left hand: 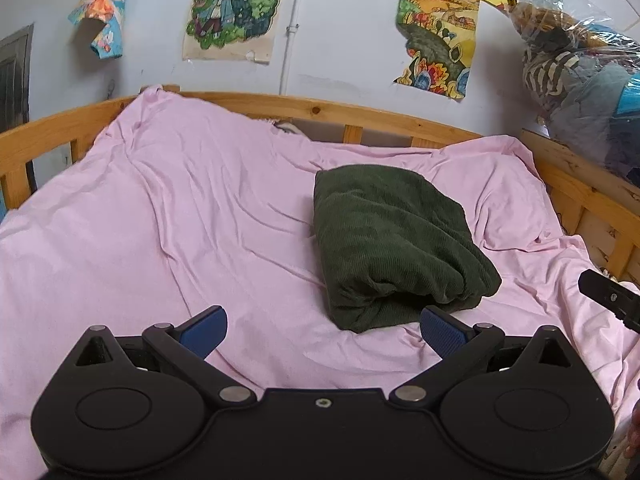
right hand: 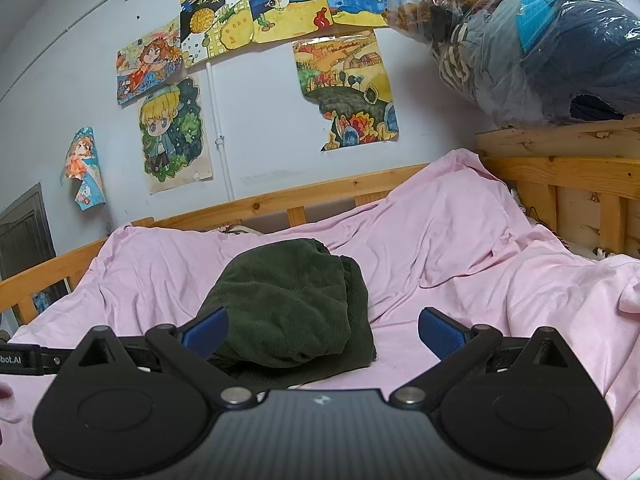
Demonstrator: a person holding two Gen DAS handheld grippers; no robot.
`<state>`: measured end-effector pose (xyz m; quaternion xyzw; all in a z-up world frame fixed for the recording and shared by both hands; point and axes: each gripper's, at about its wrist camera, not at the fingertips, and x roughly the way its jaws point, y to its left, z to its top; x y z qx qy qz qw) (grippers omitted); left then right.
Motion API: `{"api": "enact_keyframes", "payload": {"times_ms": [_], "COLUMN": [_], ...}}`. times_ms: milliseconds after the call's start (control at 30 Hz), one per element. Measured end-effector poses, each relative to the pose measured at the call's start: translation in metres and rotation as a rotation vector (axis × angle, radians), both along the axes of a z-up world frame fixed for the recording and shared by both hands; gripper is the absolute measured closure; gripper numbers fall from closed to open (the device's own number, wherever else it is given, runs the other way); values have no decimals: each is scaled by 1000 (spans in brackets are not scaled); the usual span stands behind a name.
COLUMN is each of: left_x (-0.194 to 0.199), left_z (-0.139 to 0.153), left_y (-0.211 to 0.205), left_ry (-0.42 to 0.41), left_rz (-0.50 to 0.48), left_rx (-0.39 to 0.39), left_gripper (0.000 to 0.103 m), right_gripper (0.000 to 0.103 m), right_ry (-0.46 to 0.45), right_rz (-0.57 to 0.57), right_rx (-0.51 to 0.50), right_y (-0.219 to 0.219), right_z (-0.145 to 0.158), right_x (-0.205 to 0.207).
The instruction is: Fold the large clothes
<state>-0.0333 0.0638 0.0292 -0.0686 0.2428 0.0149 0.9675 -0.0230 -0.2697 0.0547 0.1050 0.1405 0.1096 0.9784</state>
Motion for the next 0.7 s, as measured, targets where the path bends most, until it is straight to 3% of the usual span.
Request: {"api": "enact_keyframes", "payload": {"times_ms": [333,700], "left_x": [1,2], "left_z": [-4,-8], "left_y": [-2,-2], "left_ry": [16,29], "left_rz": [29,28], "left_rx": [39,39], "left_gripper": [1,1], "right_gripper": [0,0], "right_ry": [11,86], "right_rz": [-6,-42], "right_rx": [-17,-63], "right_y": [1,5], "right_z": [-1,-8], "right_x": [1,12]}}
